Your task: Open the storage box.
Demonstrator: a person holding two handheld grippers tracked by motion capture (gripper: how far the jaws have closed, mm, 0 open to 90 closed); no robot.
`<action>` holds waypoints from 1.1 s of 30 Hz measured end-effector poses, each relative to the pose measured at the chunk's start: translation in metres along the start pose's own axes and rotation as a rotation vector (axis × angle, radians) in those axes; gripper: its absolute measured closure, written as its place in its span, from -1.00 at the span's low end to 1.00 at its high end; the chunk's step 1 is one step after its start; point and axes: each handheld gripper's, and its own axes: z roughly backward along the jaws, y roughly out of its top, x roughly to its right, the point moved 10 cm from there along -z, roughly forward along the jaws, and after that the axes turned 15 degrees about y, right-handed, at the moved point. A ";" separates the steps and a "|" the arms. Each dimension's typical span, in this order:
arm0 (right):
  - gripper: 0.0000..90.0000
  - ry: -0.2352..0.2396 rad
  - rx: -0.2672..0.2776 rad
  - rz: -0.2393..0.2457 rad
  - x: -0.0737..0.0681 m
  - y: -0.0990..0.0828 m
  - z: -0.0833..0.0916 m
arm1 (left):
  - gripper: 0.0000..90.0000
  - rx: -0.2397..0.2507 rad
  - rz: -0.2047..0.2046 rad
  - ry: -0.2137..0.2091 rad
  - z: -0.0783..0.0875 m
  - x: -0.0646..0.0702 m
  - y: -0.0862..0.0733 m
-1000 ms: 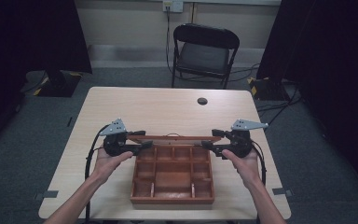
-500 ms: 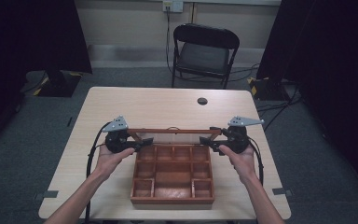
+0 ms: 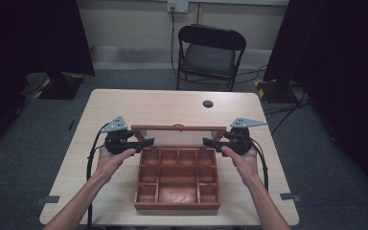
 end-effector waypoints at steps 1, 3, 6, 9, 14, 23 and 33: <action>-0.06 -0.001 0.000 -0.001 0.001 0.000 0.000 | -0.02 -0.004 -0.002 -0.001 -0.001 -0.001 -0.001; -0.04 -0.007 0.003 -0.007 0.004 0.000 -0.001 | 0.04 -0.002 0.007 0.009 -0.003 -0.002 -0.002; -0.03 -0.007 0.008 -0.014 0.007 -0.001 -0.002 | 0.08 -0.004 0.003 0.022 -0.005 -0.005 -0.004; -0.01 -0.015 0.012 -0.021 0.012 -0.002 -0.005 | 0.12 -0.004 0.017 0.021 -0.007 -0.007 -0.005; -0.02 -0.021 0.009 -0.033 0.017 -0.004 -0.006 | 0.15 -0.002 0.018 0.023 -0.010 -0.010 -0.004; -0.08 -0.029 -0.001 -0.055 0.027 -0.012 -0.009 | 0.18 -0.008 0.019 0.032 -0.015 -0.016 -0.002; 0.00 -0.030 -0.013 -0.070 0.037 -0.019 -0.017 | 0.21 -0.004 0.029 0.039 -0.020 -0.020 -0.002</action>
